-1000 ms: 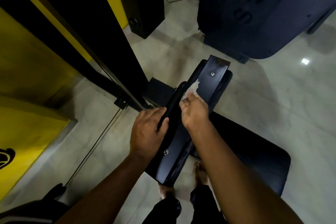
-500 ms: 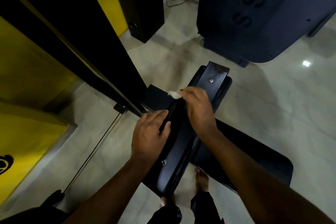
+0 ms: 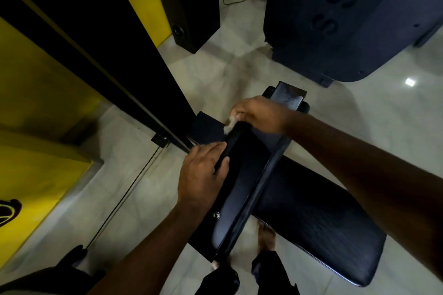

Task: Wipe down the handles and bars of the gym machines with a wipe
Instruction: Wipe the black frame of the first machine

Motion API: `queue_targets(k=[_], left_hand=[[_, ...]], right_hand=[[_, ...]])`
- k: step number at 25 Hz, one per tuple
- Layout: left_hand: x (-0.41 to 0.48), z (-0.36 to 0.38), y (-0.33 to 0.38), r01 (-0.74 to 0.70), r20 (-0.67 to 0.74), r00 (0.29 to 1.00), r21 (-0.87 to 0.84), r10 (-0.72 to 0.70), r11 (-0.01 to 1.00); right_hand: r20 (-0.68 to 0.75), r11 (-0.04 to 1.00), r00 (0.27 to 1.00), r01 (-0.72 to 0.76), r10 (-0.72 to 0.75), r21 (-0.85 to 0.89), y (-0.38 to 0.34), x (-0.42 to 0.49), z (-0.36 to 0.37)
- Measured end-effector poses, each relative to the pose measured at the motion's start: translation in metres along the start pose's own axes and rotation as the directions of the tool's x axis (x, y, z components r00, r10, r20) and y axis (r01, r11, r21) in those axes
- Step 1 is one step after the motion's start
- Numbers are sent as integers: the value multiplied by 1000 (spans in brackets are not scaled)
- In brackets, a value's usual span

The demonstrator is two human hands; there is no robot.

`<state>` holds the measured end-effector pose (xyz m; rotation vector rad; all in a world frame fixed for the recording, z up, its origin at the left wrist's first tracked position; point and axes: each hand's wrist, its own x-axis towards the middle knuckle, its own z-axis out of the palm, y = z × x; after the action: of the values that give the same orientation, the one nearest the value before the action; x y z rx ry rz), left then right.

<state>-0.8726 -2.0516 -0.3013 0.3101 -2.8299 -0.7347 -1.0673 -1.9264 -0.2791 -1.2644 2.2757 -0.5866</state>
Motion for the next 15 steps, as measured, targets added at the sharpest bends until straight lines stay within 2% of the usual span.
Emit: queue_targets(k=[2, 5, 8, 9, 11, 12, 13, 14, 15], left_hand=[[2, 0, 2, 7, 8, 1000, -5, -7, 1000], [6, 0, 1, -24, 5, 1000, 21, 24, 999], [8, 0, 3, -27, 24, 999, 27, 26, 999], [9, 0, 4, -31, 26, 999, 24, 30, 999], [11, 2, 5, -35, 18, 999, 20, 35, 999], [11, 3, 5, -38, 17, 999, 19, 37, 999], [10, 4, 5, -34, 19, 999, 17, 33, 999], [9, 5, 6, -31, 21, 999, 19, 30, 999], [9, 7, 6, -28, 23, 999, 24, 27, 999]], right_hand=[[-30, 996, 998, -57, 59, 74, 5, 1, 1], [-14, 994, 1000, 15, -14, 108, -1, 0, 7], [11, 985, 993, -116, 115, 132, 14, 0, 2], [-7, 971, 990, -137, 141, 194, 20, -1, 5], [-162, 927, 960, -165, 229, 336, 21, -8, 21], [-282, 891, 900, -201, 331, 406, 15, -13, 37], [-395, 833, 791, -244, 467, 496, 4, -18, 54], [-461, 742, 641, -271, 614, 613, -9, -22, 71], [-457, 618, 480, -257, 749, 743, -21, -22, 86]])
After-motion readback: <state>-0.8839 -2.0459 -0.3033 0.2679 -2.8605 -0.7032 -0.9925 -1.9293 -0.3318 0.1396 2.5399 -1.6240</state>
